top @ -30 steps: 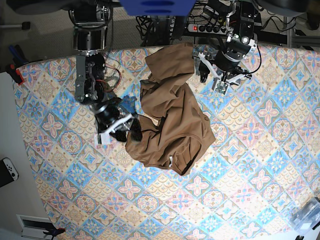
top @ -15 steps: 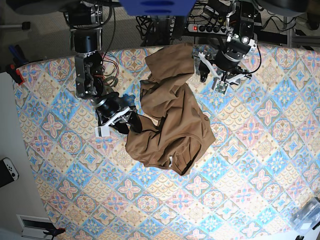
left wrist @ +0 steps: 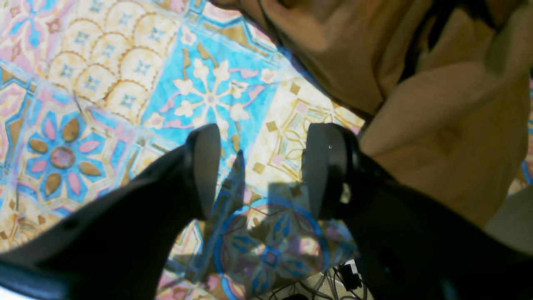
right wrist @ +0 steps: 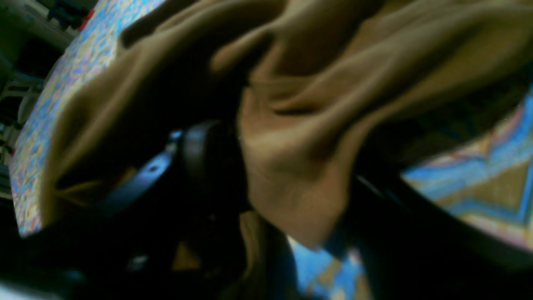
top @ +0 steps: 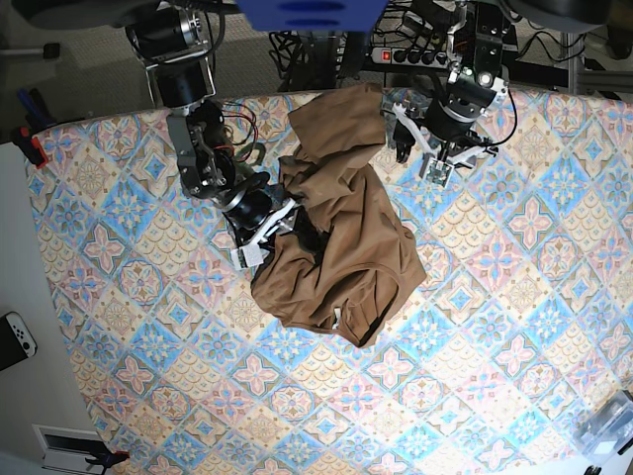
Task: Layout the t-shirt on the table in an organized manner, then fold the t-shirt properly
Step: 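Reach the right gripper to the t-shirt edge and grasp it, then drag the held edge away from the shirt with the right gripper, then grasp another edge of the t-shirt with the left gripper, then pull the held edge away from the right gripper with the left gripper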
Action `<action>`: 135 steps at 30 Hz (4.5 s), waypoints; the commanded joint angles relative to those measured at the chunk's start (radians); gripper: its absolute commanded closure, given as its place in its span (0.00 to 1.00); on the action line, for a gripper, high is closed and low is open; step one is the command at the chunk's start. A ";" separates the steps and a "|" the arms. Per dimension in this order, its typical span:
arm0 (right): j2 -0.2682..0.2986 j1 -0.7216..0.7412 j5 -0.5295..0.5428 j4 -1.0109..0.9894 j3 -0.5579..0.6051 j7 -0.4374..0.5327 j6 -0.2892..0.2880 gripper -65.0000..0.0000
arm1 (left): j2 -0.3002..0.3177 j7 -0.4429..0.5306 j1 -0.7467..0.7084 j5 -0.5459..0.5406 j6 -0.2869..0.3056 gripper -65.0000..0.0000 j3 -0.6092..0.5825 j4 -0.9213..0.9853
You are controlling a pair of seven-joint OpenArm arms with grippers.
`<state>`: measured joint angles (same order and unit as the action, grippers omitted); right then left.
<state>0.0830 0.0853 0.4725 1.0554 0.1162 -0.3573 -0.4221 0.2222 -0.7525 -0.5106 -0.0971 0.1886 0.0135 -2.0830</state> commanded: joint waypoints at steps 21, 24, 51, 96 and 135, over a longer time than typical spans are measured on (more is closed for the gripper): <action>0.045 -0.011 -0.030 0.303 -0.519 -0.222 0.012 1.00 | 0.003 0.017 -0.003 -0.002 -0.001 0.51 -0.002 -0.015; 0.045 -0.014 -0.030 0.323 -0.545 -0.239 0.012 1.00 | 0.003 0.017 -0.003 -0.003 -0.001 0.51 -0.002 -0.015; 0.042 -0.038 -0.030 0.322 -0.904 -0.173 0.012 1.00 | 0.001 0.110 0.234 -0.003 -0.007 0.50 -0.468 0.014; 0.044 -0.104 -0.030 0.323 -0.846 -0.173 0.012 1.00 | -0.047 -0.009 0.567 -0.010 0.015 1.00 -0.392 0.270; 0.042 -0.327 -0.031 0.492 -0.737 -0.263 0.006 1.00 | 0.239 -0.103 0.237 -0.157 0.016 1.00 0.010 -0.023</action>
<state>0.1093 -0.2573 0.4175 1.5200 -0.6159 -0.6518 -0.4061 0.4511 -0.8803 -0.2886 -0.2573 0.2127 0.0158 -2.0850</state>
